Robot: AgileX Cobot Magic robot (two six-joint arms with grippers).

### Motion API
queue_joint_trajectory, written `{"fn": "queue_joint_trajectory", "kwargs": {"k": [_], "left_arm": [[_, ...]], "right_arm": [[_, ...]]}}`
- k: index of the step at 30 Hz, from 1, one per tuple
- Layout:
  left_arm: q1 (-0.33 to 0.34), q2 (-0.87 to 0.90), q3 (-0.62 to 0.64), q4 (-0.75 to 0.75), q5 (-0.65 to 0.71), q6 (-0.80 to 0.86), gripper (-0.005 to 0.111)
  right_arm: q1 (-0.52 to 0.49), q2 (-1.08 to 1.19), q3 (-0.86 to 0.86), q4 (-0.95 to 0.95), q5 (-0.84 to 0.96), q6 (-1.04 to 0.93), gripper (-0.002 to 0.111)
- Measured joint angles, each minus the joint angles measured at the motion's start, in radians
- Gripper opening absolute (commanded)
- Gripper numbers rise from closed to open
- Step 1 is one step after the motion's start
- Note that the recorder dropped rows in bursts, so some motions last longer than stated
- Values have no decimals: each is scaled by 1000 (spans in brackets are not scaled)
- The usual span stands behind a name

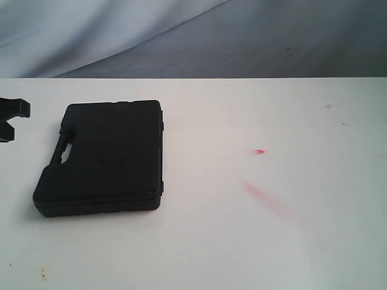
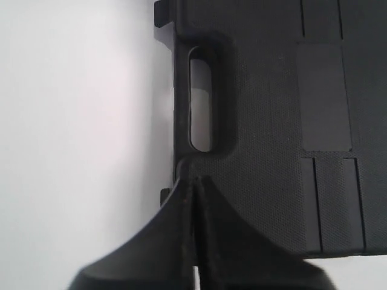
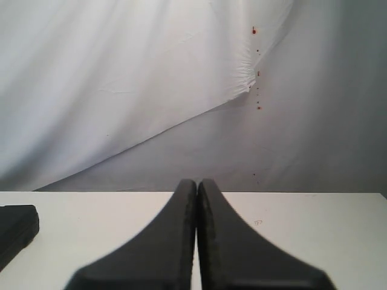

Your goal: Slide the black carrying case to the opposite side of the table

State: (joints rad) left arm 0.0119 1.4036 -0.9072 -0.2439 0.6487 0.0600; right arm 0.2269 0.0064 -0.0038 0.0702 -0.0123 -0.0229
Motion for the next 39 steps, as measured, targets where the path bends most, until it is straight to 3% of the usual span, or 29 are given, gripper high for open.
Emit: {"fn": "queue_joint_trajectory", "kwargs": {"k": [12, 27, 33, 39], "left_arm": [[0, -360, 270, -91, -173, 4, 1], [0, -769, 453, -154, -106, 4, 1], [0, -876, 479, -208, -72, 172, 1], [0, -991, 563, -273, -201, 293, 1]], "right_arm": [[0, 0, 0, 0, 0, 0, 0], [0, 0, 0, 0, 0, 0, 0], [0, 0, 0, 0, 0, 0, 0], [0, 0, 0, 0, 0, 0, 0]]}}
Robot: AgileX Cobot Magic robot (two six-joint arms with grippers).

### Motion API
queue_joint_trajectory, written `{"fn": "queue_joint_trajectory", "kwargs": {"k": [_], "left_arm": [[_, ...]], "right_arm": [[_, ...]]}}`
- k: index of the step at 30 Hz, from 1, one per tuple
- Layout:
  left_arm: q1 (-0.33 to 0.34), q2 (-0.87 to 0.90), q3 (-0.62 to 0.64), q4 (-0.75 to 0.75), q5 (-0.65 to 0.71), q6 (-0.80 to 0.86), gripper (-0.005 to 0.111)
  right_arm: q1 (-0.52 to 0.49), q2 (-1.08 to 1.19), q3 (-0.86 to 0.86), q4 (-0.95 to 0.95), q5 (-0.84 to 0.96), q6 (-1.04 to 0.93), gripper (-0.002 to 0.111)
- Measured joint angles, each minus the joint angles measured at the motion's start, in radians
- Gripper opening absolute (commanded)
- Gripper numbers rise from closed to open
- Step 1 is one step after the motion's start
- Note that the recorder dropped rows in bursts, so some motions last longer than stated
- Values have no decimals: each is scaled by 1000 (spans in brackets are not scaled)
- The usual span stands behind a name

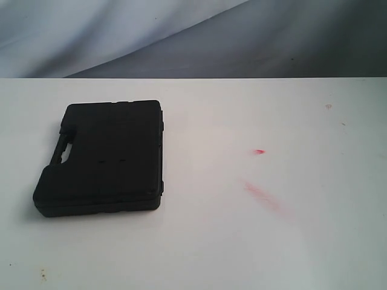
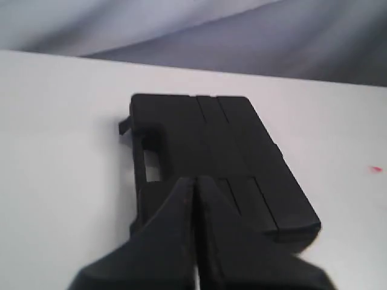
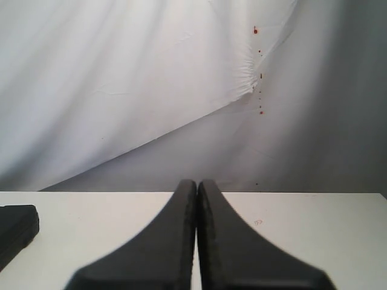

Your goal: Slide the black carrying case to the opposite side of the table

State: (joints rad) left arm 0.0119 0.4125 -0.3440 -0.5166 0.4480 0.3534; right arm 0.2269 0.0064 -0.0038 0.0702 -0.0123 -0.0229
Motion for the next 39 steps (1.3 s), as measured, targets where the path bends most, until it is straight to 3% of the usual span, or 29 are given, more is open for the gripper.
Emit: {"fn": "queue_joint_trajectory", "kwargs": {"k": [7, 17, 30, 39], "left_arm": [[0, -156, 149, 145, -201, 5, 1], [0, -325, 249, 285, -274, -27, 1], [-5, -373, 340, 417, -441, -272, 1], [-147, -373, 340, 554, -460, -320, 1]], "right_arm": [[0, 0, 0, 0, 0, 0, 0], [0, 0, 0, 0, 0, 0, 0], [0, 0, 0, 0, 0, 0, 0], [0, 0, 0, 0, 0, 0, 0]]}}
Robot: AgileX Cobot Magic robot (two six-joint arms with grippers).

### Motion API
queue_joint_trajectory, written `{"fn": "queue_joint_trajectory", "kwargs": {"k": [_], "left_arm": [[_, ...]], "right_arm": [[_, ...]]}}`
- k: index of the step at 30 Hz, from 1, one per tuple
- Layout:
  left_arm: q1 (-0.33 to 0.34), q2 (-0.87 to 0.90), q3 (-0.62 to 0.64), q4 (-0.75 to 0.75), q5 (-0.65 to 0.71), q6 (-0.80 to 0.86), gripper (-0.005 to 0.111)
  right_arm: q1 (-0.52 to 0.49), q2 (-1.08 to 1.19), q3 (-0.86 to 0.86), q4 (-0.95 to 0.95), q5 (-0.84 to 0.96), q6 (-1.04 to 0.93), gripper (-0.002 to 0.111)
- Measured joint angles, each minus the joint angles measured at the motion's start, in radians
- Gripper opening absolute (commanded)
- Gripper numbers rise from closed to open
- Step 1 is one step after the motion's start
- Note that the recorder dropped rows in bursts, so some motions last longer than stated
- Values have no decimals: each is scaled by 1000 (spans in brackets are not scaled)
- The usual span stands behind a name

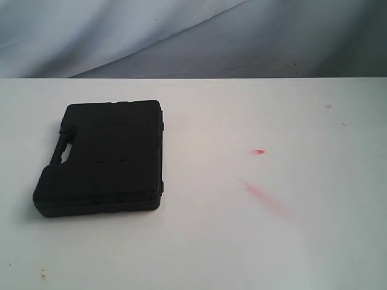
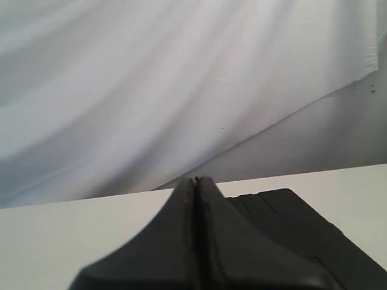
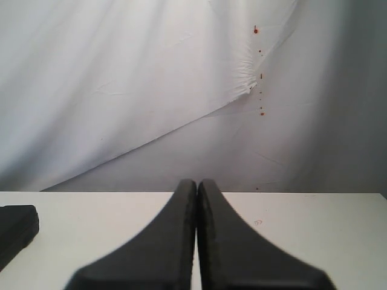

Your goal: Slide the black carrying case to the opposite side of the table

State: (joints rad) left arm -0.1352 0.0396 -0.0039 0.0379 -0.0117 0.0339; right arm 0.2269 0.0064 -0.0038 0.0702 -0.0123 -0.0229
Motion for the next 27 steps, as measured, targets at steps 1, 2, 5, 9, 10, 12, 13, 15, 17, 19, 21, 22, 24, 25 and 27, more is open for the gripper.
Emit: {"fn": "queue_joint_trajectory", "kwargs": {"k": [1, 2, 5, 9, 10, 12, 13, 15, 17, 19, 21, 22, 24, 25, 27], "left_arm": [[-14, 0, 0, 14, 0, -8, 1], [-22, 0, 0, 25, 0, -13, 1], [-29, 0, 0, 34, 12, -22, 1], [-29, 0, 0, 38, 19, -42, 1], [-29, 0, 0, 38, 19, -47, 1], [-29, 0, 0, 38, 24, -50, 1], [-29, 0, 0, 38, 29, -52, 1], [-29, 0, 0, 38, 42, -54, 1], [-29, 0, 0, 38, 51, -56, 1], [-29, 0, 0, 41, 63, -56, 1], [-29, 0, 0, 43, 76, -56, 1], [-29, 0, 0, 43, 80, -58, 1], [-29, 0, 0, 45, 85, -58, 1], [-29, 0, 0, 45, 85, -58, 1], [-29, 0, 0, 45, 87, -58, 1]], "right_arm": [[0, 0, 0, 0, 0, 0, 0], [0, 0, 0, 0, 0, 0, 0], [0, 0, 0, 0, 0, 0, 0], [0, 0, 0, 0, 0, 0, 0], [0, 0, 0, 0, 0, 0, 0], [0, 0, 0, 0, 0, 0, 0], [0, 0, 0, 0, 0, 0, 0], [0, 0, 0, 0, 0, 0, 0], [0, 0, 0, 0, 0, 0, 0], [0, 0, 0, 0, 0, 0, 0], [0, 0, 0, 0, 0, 0, 0], [0, 0, 0, 0, 0, 0, 0], [0, 0, 0, 0, 0, 0, 0], [0, 0, 0, 0, 0, 0, 0], [0, 0, 0, 0, 0, 0, 0]]}}
